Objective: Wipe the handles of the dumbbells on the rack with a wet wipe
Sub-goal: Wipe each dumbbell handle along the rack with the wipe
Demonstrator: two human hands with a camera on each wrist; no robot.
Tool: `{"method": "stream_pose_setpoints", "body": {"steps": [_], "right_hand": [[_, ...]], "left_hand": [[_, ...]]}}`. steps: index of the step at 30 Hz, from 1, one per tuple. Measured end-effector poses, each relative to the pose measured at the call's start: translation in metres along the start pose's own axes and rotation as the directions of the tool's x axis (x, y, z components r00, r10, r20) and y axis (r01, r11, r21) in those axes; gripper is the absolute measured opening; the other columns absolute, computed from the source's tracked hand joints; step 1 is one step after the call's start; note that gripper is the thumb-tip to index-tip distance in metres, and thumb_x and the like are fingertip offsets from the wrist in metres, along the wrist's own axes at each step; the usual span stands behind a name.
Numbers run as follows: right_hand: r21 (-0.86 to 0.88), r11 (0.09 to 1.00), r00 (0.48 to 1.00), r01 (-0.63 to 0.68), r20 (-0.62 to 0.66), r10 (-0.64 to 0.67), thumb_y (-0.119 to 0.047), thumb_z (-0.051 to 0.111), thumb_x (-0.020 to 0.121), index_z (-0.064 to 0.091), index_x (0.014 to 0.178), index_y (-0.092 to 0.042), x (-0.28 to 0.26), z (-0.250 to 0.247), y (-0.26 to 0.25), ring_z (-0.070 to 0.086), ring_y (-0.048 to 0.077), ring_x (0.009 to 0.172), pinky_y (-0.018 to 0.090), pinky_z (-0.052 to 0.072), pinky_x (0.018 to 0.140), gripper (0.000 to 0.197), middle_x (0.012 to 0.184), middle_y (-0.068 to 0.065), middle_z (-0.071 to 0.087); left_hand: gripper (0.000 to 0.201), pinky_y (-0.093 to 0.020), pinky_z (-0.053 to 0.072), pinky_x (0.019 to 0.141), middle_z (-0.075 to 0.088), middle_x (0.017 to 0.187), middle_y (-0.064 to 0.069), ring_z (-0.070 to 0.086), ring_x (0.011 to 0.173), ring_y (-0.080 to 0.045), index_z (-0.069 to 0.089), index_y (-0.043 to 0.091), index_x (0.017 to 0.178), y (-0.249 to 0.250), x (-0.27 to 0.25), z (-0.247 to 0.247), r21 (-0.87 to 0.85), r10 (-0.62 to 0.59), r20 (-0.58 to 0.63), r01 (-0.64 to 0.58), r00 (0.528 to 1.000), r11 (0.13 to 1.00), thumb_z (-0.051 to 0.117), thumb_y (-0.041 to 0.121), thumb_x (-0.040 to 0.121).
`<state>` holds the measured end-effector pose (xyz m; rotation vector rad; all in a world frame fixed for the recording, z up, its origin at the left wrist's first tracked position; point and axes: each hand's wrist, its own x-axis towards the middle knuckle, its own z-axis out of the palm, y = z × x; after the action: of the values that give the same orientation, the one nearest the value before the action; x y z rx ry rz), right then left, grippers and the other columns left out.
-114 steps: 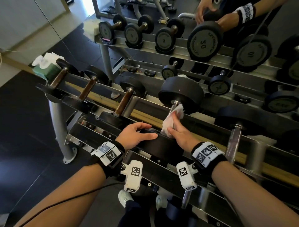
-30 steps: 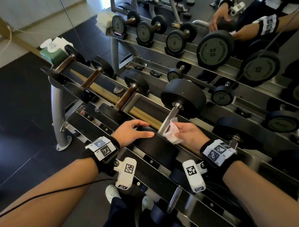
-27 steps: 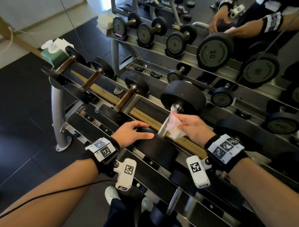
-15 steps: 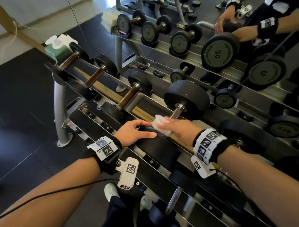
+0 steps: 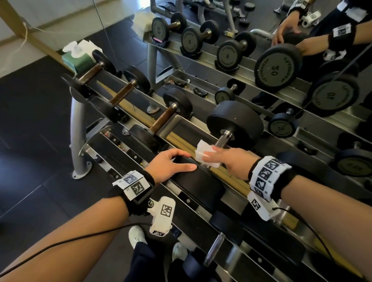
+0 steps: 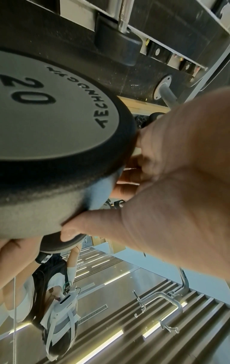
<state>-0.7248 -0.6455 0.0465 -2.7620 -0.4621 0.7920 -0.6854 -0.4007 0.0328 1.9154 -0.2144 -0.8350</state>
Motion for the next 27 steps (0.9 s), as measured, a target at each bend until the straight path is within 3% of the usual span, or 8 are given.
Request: {"method": "stream_pose_setpoints", "body": {"steps": [4,7,9,12,16,22,24,27], "right_hand": [[-0.040,0.985,0.984,-0.167,-0.069,0.164,0.005,0.042,0.095,0.034,0.151,-0.026,0.007,-0.021,0.019,0.021,0.027,0.149,0.043,0.022,0.121,0.064,0.164,0.000,0.018],[-0.108,0.948,0.953,-0.299,0.027,0.303,0.005,0.049,0.093,0.019,0.155,-0.030,0.011,-0.029,0.007,0.021,0.028,0.149,0.046,0.025,0.119,0.078,0.165,0.000,0.009],[-0.134,0.963,0.968,-0.233,0.061,0.243,0.004,0.048,0.094,0.020,0.155,-0.027,0.001,-0.025,-0.011,0.033,0.030,0.143,0.042,0.032,0.115,0.074,0.162,0.005,0.019],[-0.199,0.970,0.982,-0.139,0.098,0.161,0.003,0.046,0.095,0.014,0.156,-0.026,-0.015,-0.013,-0.034,0.051,0.031,0.126,0.038,0.045,0.103,0.074,0.153,0.013,0.033],[-0.208,0.966,0.969,-0.153,0.162,0.188,0.002,0.045,0.094,0.015,0.156,-0.026,-0.019,-0.008,-0.041,0.053,0.033,0.122,0.042,0.046,0.102,0.075,0.152,0.015,0.037],[0.078,0.926,0.929,-0.369,0.017,0.369,-0.001,0.044,0.098,0.040,0.149,-0.018,-0.046,-0.002,-0.017,0.041,0.033,0.137,0.038,0.033,0.111,0.054,0.152,0.012,0.041],[0.309,0.847,0.887,-0.433,-0.024,0.462,-0.003,0.049,0.096,0.049,0.144,-0.015,-0.054,-0.003,-0.012,0.047,0.037,0.131,0.041,0.036,0.108,0.050,0.143,0.017,0.050],[0.760,0.597,0.807,-0.257,-0.171,0.565,-0.007,0.062,0.093,0.068,0.121,-0.007,-0.077,-0.003,-0.012,0.061,0.032,0.111,0.038,0.045,0.101,0.029,0.120,0.022,0.065]], "left_hand": [[0.045,-0.039,0.055,0.095,0.062,0.121,0.001,0.063,0.109,-0.018,0.062,0.028,0.119,0.001,-0.002,0.001,-0.021,-0.006,0.000,0.006,1.000,1.000,0.078,0.035,0.078],[0.047,-0.035,0.054,0.095,0.060,0.120,0.006,0.060,0.110,-0.015,0.061,0.032,0.120,-0.002,-0.005,0.003,0.000,0.009,-0.033,-0.009,0.999,1.000,0.078,0.040,0.077],[0.048,-0.032,0.053,0.093,0.060,0.120,0.008,0.059,0.112,-0.013,0.060,0.034,0.121,-0.003,-0.007,0.005,-0.004,0.013,-0.054,-0.013,0.998,1.000,0.077,0.042,0.076],[0.051,-0.042,0.051,0.100,0.060,0.123,0.005,0.057,0.117,-0.017,0.059,0.033,0.125,-0.003,-0.009,0.006,0.011,0.014,-0.057,-0.014,0.998,1.000,0.077,0.043,0.078],[0.055,-0.049,0.043,0.108,0.057,0.133,0.002,0.052,0.127,-0.021,0.058,0.032,0.129,-0.002,-0.004,0.001,0.081,-0.006,-0.032,0.009,0.999,0.997,0.075,0.047,0.079],[0.050,-0.040,0.043,0.106,0.055,0.133,0.005,0.048,0.126,-0.016,0.059,0.037,0.123,-0.003,0.000,-0.001,0.069,-0.026,-0.006,0.027,1.000,0.997,0.076,0.050,0.078],[0.047,-0.032,0.044,0.099,0.055,0.129,0.007,0.048,0.121,-0.013,0.059,0.038,0.121,-0.003,0.000,-0.001,0.067,-0.020,0.003,0.019,1.000,0.998,0.075,0.050,0.079],[0.040,-0.013,0.039,0.073,0.056,0.116,0.013,0.052,0.105,-0.004,0.058,0.039,0.114,-0.001,-0.001,0.000,0.074,0.000,0.005,0.000,1.000,0.997,0.075,0.048,0.080]]}}
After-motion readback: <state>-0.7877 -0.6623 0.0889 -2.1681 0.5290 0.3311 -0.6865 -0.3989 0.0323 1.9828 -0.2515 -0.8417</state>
